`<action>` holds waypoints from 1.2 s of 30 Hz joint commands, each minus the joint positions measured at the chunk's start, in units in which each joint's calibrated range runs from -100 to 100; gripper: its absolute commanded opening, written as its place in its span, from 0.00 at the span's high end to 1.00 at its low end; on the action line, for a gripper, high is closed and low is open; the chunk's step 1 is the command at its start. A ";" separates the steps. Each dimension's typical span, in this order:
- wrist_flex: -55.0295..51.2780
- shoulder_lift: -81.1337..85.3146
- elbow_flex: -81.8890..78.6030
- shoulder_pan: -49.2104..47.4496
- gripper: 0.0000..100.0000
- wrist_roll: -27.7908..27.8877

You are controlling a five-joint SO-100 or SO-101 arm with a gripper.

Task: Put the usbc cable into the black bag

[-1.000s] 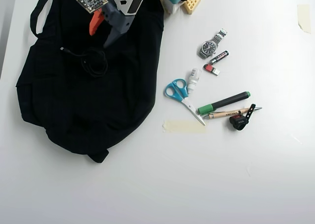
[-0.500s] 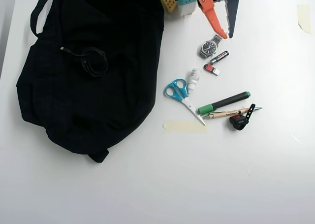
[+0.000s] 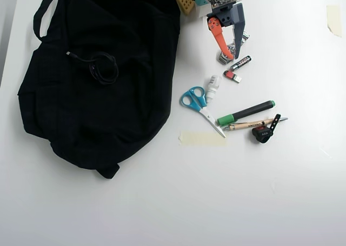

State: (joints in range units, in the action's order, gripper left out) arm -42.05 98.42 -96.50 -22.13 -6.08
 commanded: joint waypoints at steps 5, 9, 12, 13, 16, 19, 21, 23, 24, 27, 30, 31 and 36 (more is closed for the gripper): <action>-3.42 1.09 -2.78 -0.38 0.98 0.16; -13.59 1.09 -2.78 -0.16 0.98 0.21; -21.51 1.09 -2.78 -0.01 0.98 0.21; -23.15 1.09 -2.78 -0.01 0.98 0.16; -23.49 1.09 -2.78 -0.01 0.98 0.16; -23.49 1.09 -2.78 -0.01 0.98 0.16; -23.49 1.09 -2.78 -0.01 0.98 0.16; -23.49 1.09 -2.78 -0.01 0.98 0.16; -23.49 1.09 -2.78 -0.01 0.98 0.16; -23.49 1.09 -2.78 -0.01 0.98 0.16; -23.49 1.09 -2.78 -0.01 0.98 0.16; -23.49 1.09 -2.78 -0.01 0.98 0.16; -23.49 1.09 -2.78 -0.01 0.98 0.16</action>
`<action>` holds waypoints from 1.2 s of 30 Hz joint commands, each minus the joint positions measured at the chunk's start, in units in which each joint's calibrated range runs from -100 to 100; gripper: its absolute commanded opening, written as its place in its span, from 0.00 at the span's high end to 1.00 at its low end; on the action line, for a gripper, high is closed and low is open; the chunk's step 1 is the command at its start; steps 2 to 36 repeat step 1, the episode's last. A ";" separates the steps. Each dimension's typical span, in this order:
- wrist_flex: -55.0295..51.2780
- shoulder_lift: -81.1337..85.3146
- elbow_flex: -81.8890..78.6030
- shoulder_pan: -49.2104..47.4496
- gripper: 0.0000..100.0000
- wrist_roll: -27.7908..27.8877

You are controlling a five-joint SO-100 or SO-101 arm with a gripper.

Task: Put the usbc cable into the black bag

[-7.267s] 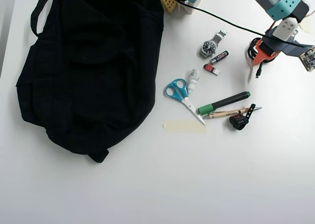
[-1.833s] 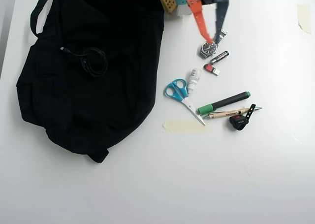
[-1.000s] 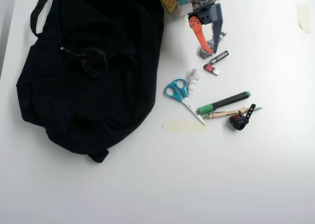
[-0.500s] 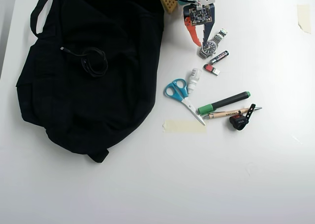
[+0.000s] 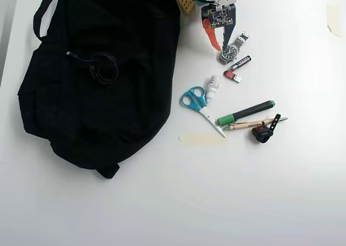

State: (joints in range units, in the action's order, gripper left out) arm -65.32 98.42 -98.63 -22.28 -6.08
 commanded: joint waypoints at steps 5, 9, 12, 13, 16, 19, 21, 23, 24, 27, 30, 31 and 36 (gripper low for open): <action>-0.23 1.09 -0.65 0.14 0.98 0.16; -0.23 1.09 -0.65 0.14 0.98 0.16; -0.23 1.09 -0.65 0.14 0.98 0.16; -0.23 1.09 -0.65 0.14 0.98 0.16; -0.23 1.09 -0.65 0.14 0.98 0.16; -0.23 1.09 -0.65 0.14 0.98 0.16; -0.23 1.09 -0.65 0.14 0.98 0.16; -0.23 1.09 -0.65 0.14 0.98 0.16; -0.23 1.09 -0.65 0.14 0.98 0.16; -0.23 1.09 -0.65 0.14 0.98 0.16; -0.23 1.09 -0.65 0.14 0.98 0.16; -0.23 1.09 -0.65 0.14 0.98 0.16; -0.23 1.09 -0.65 0.14 0.98 0.16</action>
